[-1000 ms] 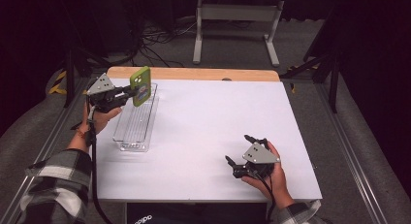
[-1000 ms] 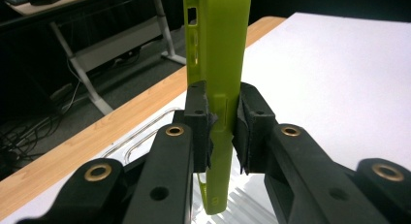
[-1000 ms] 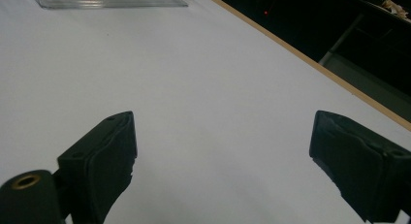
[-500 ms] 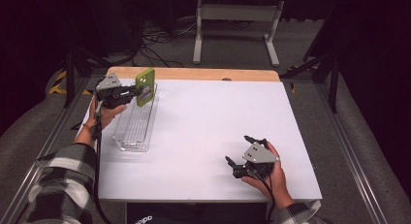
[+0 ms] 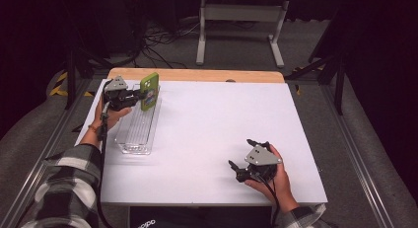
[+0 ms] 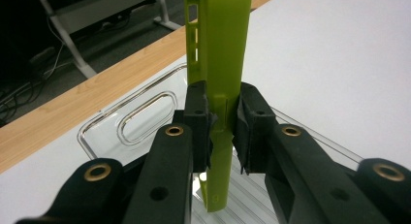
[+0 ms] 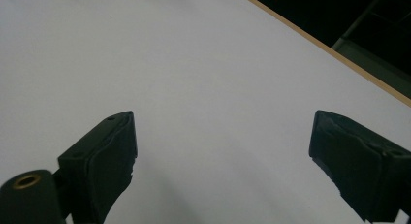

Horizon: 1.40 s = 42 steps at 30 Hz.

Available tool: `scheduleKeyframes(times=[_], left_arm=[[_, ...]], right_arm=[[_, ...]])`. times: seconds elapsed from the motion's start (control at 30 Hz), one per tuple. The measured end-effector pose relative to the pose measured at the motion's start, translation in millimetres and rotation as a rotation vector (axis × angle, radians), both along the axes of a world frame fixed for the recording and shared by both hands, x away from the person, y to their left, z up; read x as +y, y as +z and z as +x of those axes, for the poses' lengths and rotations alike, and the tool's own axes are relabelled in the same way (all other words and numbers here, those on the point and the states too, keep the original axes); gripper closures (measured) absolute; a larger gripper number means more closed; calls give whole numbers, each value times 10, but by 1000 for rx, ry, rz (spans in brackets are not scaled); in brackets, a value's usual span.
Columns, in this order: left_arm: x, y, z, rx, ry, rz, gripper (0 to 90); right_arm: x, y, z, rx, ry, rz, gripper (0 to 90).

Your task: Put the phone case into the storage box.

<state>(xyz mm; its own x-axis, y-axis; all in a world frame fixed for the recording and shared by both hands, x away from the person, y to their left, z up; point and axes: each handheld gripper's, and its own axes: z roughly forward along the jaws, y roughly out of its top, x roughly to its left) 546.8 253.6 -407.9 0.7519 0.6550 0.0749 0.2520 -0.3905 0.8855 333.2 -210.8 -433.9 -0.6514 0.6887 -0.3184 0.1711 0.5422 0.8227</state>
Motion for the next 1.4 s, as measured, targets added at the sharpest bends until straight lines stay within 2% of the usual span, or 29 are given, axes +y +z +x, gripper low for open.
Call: scheduleKeyframes(times=[0.23,0.4,0.5,0.77,1.0,1.07,1.17,1.4], left_arm=[[-29,14,66,-6,61,41,772],[-23,20,98,-21,107,47,768],[22,8,123,-17,155,47,766],[46,-7,193,-17,233,74,700],[34,-24,246,-16,270,65,637],[25,-23,253,-23,283,86,635],[19,-29,262,-27,307,89,643],[-14,-44,275,-28,310,90,646]], right_arm=[[-21,-11,-5,9,-3,-2,106],[-11,-22,-9,17,-1,-10,106],[-9,-20,-14,17,-2,-10,106],[-12,-21,-7,20,-2,-13,106],[-19,-16,-15,18,6,-9,107],[-24,-16,-18,18,4,-9,108],[-26,-19,-15,22,5,-8,109],[-10,-36,-13,29,15,-16,112]])
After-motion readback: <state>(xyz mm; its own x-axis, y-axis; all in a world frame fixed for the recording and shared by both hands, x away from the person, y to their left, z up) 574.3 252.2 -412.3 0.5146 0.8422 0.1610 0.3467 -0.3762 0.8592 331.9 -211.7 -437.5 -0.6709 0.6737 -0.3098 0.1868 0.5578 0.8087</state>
